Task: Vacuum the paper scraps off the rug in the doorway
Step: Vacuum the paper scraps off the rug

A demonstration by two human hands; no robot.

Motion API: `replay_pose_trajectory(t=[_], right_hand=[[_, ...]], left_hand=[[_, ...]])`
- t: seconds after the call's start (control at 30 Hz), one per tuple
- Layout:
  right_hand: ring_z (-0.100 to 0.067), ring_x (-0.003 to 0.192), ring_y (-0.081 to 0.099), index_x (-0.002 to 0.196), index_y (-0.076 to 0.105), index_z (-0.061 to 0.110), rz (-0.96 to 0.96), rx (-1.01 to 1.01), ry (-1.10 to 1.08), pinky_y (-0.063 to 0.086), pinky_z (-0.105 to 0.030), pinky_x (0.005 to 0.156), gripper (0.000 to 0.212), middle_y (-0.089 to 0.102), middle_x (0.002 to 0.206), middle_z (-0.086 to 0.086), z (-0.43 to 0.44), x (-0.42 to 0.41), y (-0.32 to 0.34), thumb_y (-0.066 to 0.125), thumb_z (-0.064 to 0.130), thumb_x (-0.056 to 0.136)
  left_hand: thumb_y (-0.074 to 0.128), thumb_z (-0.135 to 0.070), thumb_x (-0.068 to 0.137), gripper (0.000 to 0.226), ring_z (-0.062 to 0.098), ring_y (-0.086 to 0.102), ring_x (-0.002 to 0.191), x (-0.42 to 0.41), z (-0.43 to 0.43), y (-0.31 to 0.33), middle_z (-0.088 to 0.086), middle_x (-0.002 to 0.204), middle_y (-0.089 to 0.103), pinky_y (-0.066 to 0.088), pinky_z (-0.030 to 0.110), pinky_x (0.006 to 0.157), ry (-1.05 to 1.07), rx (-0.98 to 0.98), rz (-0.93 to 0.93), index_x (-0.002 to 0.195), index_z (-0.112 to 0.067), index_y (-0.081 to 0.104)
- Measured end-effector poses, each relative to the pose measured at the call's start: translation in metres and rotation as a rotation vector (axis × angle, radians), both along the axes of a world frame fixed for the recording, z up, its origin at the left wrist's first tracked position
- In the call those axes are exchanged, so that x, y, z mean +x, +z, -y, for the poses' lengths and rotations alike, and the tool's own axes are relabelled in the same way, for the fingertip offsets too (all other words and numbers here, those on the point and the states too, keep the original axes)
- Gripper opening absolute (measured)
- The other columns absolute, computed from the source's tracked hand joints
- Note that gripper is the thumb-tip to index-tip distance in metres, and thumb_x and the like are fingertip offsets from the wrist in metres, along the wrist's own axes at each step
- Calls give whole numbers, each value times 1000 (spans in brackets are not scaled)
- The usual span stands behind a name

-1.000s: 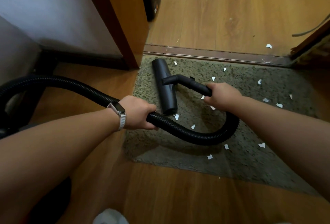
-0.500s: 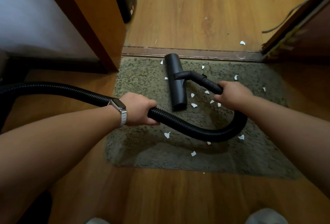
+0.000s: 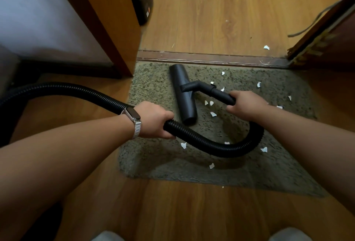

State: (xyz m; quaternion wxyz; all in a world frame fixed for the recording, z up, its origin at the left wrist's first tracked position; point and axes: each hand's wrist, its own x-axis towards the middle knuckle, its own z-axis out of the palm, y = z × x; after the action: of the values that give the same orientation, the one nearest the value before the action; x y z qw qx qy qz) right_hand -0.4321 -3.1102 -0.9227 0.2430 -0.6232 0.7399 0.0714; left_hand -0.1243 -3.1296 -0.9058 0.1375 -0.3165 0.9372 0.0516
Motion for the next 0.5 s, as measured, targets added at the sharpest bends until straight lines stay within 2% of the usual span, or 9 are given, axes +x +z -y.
replay_pose_trajectory(t=[0.17,0.27,0.5], right_hand=[[-22,74,57,97,55,28,-8,-30,168,40,-29,59,14,57,79,5,14,36,-2,60,37,86],[-22,74,56,102,58,30,-9,-35,225,40,-29,60,18,59,80,6,19,46,-4,60,38,86],[-19,77,59,108,60,34,49,-8,165,44,-29,62,24,61,83,8,21,37,-9,63,42,86]], left_hand=[[49,-77,80,45,17,62,73,16,-3,1,-8,81,63,51,29,63,-12,4,25,83,-32,41],[48,-77,80,45,17,62,71,26,-4,-1,-8,79,62,50,28,62,-8,8,20,84,-32,45],[48,-76,79,44,16,61,70,29,1,-6,-9,77,59,51,29,61,32,20,7,82,-33,42]])
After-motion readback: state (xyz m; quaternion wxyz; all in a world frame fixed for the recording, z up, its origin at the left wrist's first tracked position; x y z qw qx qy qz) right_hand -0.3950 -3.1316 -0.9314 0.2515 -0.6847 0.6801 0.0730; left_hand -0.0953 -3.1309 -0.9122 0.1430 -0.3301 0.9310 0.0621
